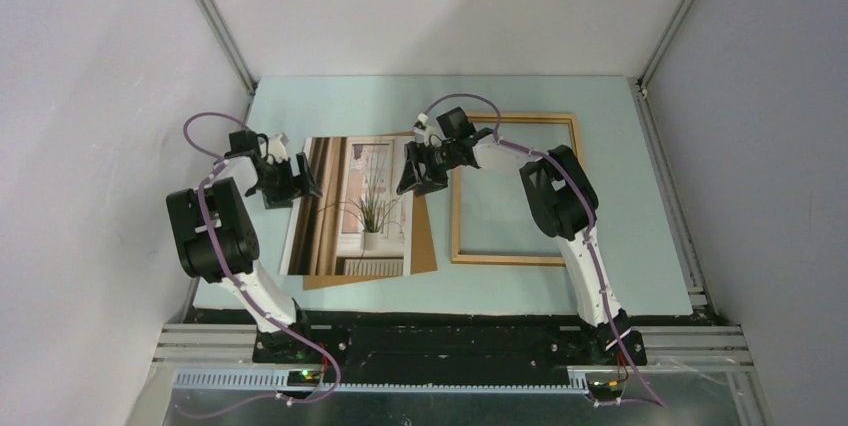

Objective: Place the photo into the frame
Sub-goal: Pick up the photo at the center of the board.

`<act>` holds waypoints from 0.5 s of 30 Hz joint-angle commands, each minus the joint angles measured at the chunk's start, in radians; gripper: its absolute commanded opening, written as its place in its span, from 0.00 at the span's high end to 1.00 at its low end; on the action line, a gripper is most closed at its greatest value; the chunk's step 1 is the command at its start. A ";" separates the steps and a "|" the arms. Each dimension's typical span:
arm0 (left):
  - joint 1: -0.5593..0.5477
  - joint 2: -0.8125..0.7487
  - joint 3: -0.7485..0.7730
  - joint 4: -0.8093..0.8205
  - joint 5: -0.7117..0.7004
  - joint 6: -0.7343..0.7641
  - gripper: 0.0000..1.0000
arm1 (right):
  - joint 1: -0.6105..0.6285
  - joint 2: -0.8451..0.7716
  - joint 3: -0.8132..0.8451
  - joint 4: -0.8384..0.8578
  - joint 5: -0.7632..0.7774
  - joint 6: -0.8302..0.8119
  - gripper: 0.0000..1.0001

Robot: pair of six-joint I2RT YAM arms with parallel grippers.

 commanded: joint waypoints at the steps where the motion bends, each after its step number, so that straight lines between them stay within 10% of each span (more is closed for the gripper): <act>1: 0.006 0.011 -0.034 -0.015 0.053 0.028 0.08 | -0.013 0.048 -0.039 0.055 -0.051 0.104 0.25; 15: 0.004 -0.007 -0.067 -0.014 0.165 0.094 0.11 | -0.027 0.098 -0.039 0.163 -0.143 0.305 0.27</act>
